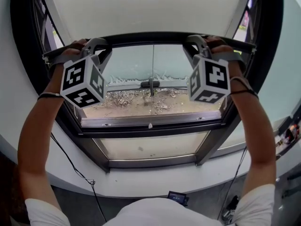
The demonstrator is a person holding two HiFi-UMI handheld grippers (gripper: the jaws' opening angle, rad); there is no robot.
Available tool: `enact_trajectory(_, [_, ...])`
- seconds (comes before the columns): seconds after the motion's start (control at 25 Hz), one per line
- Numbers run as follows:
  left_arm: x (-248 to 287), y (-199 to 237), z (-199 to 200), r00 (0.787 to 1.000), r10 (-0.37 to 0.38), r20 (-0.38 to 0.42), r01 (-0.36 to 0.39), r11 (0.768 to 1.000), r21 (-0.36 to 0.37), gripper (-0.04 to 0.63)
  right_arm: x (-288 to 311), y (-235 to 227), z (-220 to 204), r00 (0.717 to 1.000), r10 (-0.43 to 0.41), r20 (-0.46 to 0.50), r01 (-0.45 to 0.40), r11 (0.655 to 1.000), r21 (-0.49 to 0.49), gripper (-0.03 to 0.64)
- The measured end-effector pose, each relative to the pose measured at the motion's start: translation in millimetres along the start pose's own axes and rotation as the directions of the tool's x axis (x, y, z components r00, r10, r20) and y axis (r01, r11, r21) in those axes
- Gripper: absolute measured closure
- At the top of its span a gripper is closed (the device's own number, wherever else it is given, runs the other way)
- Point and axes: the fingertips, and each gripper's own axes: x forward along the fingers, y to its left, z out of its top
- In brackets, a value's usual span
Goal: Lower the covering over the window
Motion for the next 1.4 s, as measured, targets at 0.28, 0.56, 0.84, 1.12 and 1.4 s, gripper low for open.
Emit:
enact_trajectory(0.28, [4,-33,-3,0.999,-0.049,-0.010,0.049,0.999,-0.010,0.552,-1,34,-1,0.999,0.052,-0.002,-0.052,0.999,0.003,0.581])
enact_trajectory(0.56, [10,-76,-9,0.994,-0.106,-0.013,0.105,0.994,-0.028,0.552,2,78,0,0.994,0.106,0.009,-0.107,0.994,0.027,0.581])
enact_trajectory(0.84, [12,-123,-10,0.986,-0.166,-0.015,0.165,0.985,-0.042,0.552,-2,124,-3,0.984,0.179,0.011,-0.180,0.983,0.037,0.581])
enact_trajectory(1.12, [15,-167,-16,0.978,-0.206,-0.013,0.205,0.977,-0.066,0.551,-3,168,-1,0.972,0.234,0.019,-0.234,0.970,0.063,0.581])
enact_trajectory(1.4, [18,-212,-21,0.969,-0.247,-0.020,0.245,0.966,-0.082,0.551,-4,213,0,0.955,0.297,0.027,-0.298,0.951,0.079,0.581])
